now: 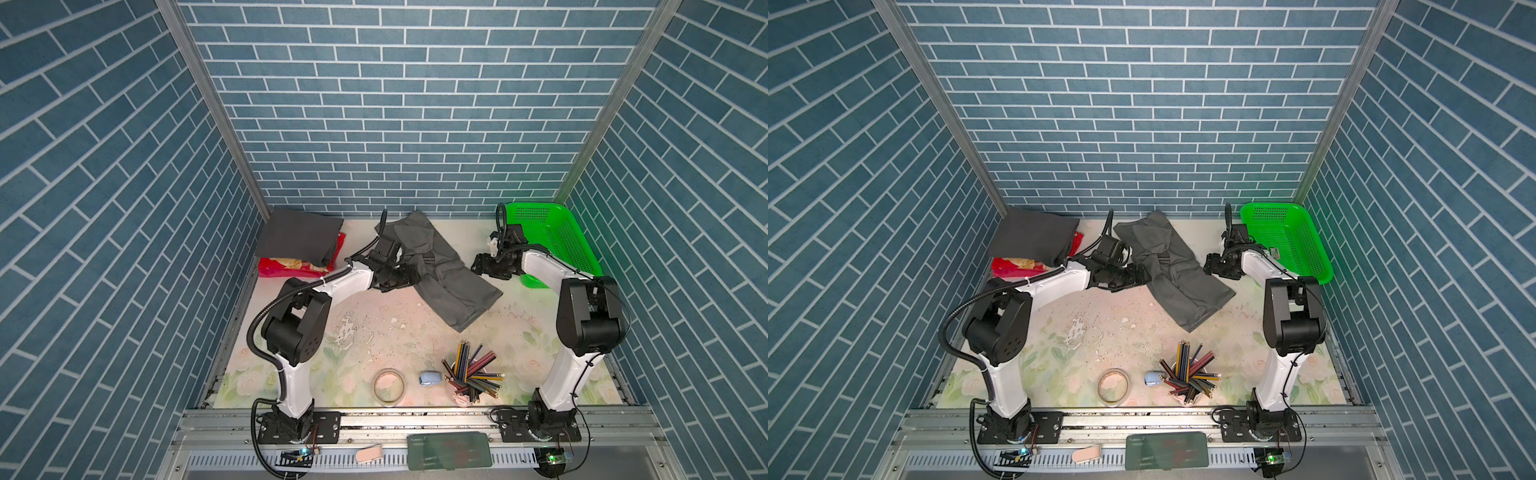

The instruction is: Fold and stack the t-shirts

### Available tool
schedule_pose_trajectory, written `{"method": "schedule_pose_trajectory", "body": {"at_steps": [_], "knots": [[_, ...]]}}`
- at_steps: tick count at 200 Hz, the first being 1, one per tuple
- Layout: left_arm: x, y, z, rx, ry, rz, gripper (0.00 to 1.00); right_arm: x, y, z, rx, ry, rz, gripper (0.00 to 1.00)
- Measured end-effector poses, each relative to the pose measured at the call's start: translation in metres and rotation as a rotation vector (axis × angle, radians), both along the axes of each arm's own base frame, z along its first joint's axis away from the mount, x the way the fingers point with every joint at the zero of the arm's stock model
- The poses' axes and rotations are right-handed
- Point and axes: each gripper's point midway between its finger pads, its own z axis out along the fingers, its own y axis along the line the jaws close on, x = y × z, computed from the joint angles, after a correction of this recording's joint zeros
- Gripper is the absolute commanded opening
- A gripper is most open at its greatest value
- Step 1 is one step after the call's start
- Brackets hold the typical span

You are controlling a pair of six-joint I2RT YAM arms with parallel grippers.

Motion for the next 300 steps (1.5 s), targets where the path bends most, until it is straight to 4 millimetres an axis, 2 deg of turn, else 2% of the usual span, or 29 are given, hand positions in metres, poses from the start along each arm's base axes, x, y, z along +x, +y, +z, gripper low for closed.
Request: {"method": "schedule_pose_trajectory", "body": {"at_steps": [24, 40, 57, 86, 107, 139, 155, 177, 221, 241, 251, 278, 300], "knots": [[-0.028, 0.002, -0.016, -0.017, 0.062, -0.008, 0.87, -0.013, -0.022, -0.02, -0.057, 0.049, -0.04, 0.74], [-0.038, 0.001, -0.025, -0.022, 0.091, -0.014, 0.87, -0.011, -0.031, -0.021, -0.087, 0.043, -0.053, 0.72], [-0.046, -0.003, -0.029, -0.029, 0.107, -0.025, 0.87, -0.009, -0.033, -0.021, -0.103, 0.035, -0.053, 0.66], [-0.049, -0.01, -0.026, -0.045, 0.104, -0.04, 0.87, -0.013, -0.033, -0.029, -0.108, 0.036, -0.05, 0.48], [-0.047, -0.009, -0.023, -0.049, 0.096, -0.037, 0.88, -0.028, -0.034, -0.045, -0.119, 0.075, -0.041, 0.31], [-0.041, -0.001, -0.015, -0.061, 0.08, -0.017, 0.87, -0.039, -0.027, -0.045, -0.123, 0.059, -0.028, 0.15], [-0.038, 0.006, -0.012, -0.064, 0.074, 0.001, 0.88, -0.053, -0.017, -0.046, -0.123, 0.063, -0.009, 0.11], [-0.036, 0.019, -0.011, -0.066, 0.071, 0.027, 0.87, -0.08, 0.006, -0.047, -0.113, 0.08, 0.027, 0.08], [-0.038, 0.046, -0.013, -0.057, 0.074, 0.067, 0.88, -0.136, 0.05, -0.045, -0.062, 0.113, 0.061, 0.08], [-0.038, 0.055, -0.014, -0.049, 0.072, 0.076, 0.88, -0.153, 0.058, -0.037, -0.025, 0.111, 0.043, 0.08], [-0.038, 0.059, -0.016, -0.044, 0.071, 0.078, 0.88, -0.159, 0.06, -0.03, -0.004, 0.101, 0.032, 0.11], [-0.037, 0.067, -0.018, -0.033, 0.075, 0.085, 0.88, -0.17, 0.063, -0.018, 0.033, 0.09, 0.008, 0.41], [-0.036, 0.071, -0.019, -0.027, 0.072, 0.086, 0.88, -0.17, 0.059, -0.013, -0.008, 0.114, 0.009, 0.67]]}}
